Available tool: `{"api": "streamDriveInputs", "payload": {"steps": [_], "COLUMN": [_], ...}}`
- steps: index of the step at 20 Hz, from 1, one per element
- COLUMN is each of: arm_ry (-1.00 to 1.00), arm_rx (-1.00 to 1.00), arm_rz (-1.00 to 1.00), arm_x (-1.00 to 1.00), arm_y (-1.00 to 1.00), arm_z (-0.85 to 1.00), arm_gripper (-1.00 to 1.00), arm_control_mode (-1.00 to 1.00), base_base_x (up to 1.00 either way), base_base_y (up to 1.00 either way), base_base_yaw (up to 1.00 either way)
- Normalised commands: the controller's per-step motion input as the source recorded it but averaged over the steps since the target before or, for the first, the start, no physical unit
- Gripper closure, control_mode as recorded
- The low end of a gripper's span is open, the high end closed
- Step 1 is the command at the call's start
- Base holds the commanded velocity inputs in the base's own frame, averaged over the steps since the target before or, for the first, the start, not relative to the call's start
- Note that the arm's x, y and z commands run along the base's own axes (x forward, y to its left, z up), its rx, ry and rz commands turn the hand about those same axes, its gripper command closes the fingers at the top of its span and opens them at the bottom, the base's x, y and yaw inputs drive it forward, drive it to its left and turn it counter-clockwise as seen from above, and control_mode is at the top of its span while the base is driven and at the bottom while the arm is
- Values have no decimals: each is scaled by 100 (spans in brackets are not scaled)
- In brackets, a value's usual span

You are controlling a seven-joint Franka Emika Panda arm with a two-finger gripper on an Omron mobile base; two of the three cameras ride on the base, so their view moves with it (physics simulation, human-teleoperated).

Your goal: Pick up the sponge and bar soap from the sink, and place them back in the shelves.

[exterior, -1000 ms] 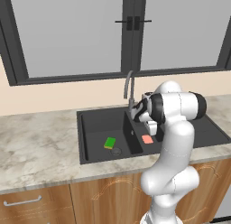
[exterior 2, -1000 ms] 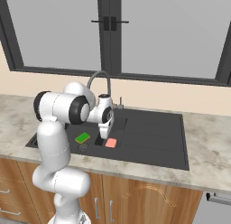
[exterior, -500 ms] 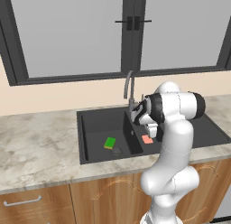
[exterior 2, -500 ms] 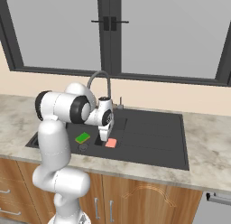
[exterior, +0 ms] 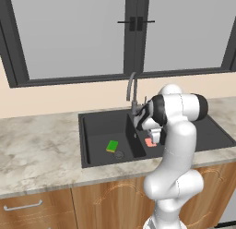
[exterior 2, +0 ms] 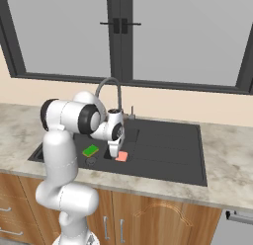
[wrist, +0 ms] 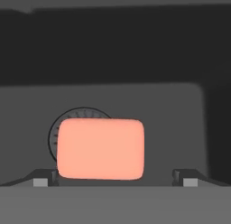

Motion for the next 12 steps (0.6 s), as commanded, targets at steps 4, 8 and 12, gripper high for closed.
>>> {"api": "streamDriveInputs", "payload": {"steps": [4, 8, 12], "arm_ry": [0, 0, 0], "arm_rx": [0, 0, 0], "arm_rz": [0, 0, 0], "arm_x": [0, 0, 0], "arm_y": [0, 0, 0], "arm_z": [-8, -8, -8], "arm_gripper": [-100, -100, -100], "arm_control_mode": [-100, -100, -100], "base_base_x": [0, 0, 0], "base_base_y": [0, 0, 0], "base_base_yaw": [0, 0, 0]}}
